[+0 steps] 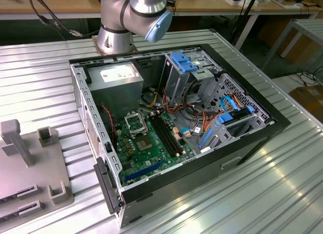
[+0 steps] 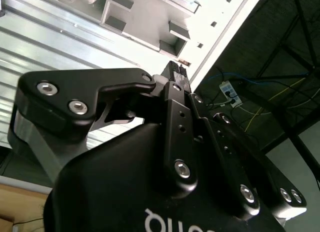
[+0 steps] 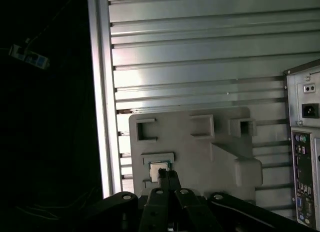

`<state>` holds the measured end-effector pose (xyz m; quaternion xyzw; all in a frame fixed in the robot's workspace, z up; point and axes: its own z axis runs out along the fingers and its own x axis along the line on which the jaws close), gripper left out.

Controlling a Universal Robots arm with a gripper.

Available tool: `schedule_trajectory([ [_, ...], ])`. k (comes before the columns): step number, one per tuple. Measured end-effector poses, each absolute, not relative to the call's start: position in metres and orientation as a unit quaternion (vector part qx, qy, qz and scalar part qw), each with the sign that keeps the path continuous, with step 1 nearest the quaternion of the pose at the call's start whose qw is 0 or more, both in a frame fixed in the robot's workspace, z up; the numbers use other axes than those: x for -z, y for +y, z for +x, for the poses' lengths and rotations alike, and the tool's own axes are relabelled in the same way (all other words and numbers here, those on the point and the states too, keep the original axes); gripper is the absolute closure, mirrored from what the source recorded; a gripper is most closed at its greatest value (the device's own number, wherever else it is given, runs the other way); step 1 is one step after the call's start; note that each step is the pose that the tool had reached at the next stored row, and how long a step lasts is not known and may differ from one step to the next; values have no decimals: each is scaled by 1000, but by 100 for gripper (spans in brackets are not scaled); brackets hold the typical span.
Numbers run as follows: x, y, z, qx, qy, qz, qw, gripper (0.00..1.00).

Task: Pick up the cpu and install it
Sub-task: 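Reach for the cpu, then pick up the cpu and move it towards the insertion slot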

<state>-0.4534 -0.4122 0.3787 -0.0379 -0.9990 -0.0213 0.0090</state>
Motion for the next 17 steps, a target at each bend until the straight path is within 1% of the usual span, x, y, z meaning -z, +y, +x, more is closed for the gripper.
schedule_trajectory([
  [17,-379,-412,-455,21,-999,-38,9,89],
])
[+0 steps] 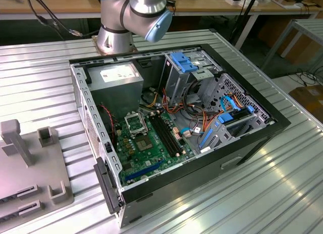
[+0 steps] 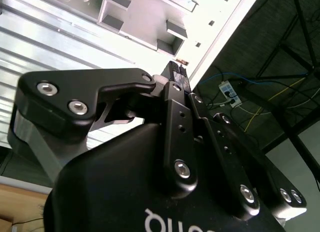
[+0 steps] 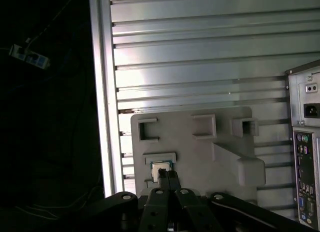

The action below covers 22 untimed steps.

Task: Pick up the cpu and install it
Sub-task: 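Pick up the cpu and move it towards the insertion slot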

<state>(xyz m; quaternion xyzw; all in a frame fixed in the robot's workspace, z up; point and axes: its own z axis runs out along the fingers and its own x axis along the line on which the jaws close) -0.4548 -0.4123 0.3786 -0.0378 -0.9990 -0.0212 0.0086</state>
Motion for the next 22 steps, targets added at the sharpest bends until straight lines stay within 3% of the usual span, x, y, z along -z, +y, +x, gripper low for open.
schedule_trajectory([
  [4,-379,-412,-455,21,-999,-38,9,65],
  [5,-379,-412,-455,21,-999,-38,9,65],
  [8,-379,-412,-455,21,-999,-38,9,47],
  [9,-378,-412,-455,21,-999,-38,9,47],
  [10,-378,-413,-455,21,-999,-38,9,40],
  [22,-374,-421,-455,21,-999,-38,9,40],
])
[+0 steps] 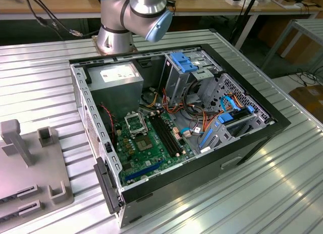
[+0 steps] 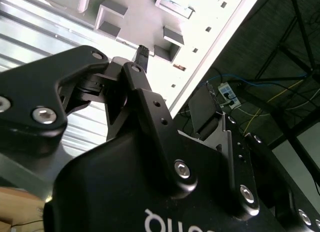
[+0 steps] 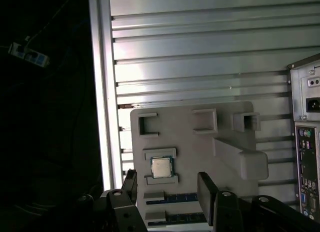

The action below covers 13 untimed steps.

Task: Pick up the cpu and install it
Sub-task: 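Pick up the cpu and move it towards the insertion slot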

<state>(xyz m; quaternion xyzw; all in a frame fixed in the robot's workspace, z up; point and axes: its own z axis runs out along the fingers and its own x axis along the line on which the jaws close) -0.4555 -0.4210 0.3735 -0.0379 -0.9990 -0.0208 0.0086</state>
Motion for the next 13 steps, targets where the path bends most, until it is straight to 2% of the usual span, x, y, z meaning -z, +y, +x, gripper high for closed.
schedule_trajectory([
  [13,-368,-421,-456,21,-999,-38,9,40],
])
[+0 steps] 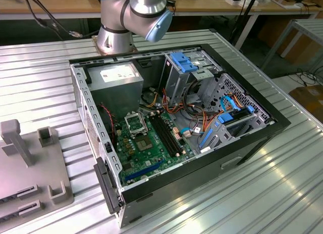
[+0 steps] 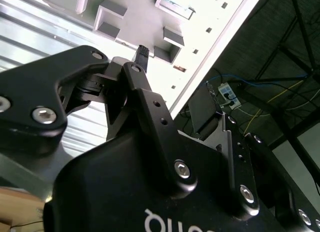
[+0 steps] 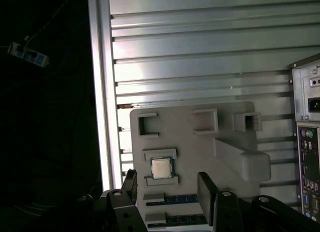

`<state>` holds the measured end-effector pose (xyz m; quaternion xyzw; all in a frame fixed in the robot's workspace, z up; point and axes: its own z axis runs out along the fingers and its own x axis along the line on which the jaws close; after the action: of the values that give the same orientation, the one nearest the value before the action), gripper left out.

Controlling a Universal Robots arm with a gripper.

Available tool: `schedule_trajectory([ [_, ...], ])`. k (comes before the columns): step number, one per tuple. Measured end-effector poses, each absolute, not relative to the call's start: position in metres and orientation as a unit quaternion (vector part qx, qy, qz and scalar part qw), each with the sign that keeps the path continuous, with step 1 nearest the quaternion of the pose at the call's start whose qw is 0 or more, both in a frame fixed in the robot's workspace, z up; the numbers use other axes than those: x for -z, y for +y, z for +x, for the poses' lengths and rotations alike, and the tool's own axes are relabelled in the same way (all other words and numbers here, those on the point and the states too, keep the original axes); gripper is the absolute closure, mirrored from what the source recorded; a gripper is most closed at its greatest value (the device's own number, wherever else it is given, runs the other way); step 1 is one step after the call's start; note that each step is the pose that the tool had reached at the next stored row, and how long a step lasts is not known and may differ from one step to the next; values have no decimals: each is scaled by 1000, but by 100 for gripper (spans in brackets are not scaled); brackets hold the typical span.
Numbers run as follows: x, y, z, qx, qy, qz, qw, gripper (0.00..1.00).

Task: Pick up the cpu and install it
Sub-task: 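Pick up the cpu and move it towards the insertion slot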

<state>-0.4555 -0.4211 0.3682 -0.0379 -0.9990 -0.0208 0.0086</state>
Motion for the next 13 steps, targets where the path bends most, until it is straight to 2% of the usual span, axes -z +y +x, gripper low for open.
schedule_trajectory([
  [13,-363,-421,-456,21,-999,-38,9,40],
])
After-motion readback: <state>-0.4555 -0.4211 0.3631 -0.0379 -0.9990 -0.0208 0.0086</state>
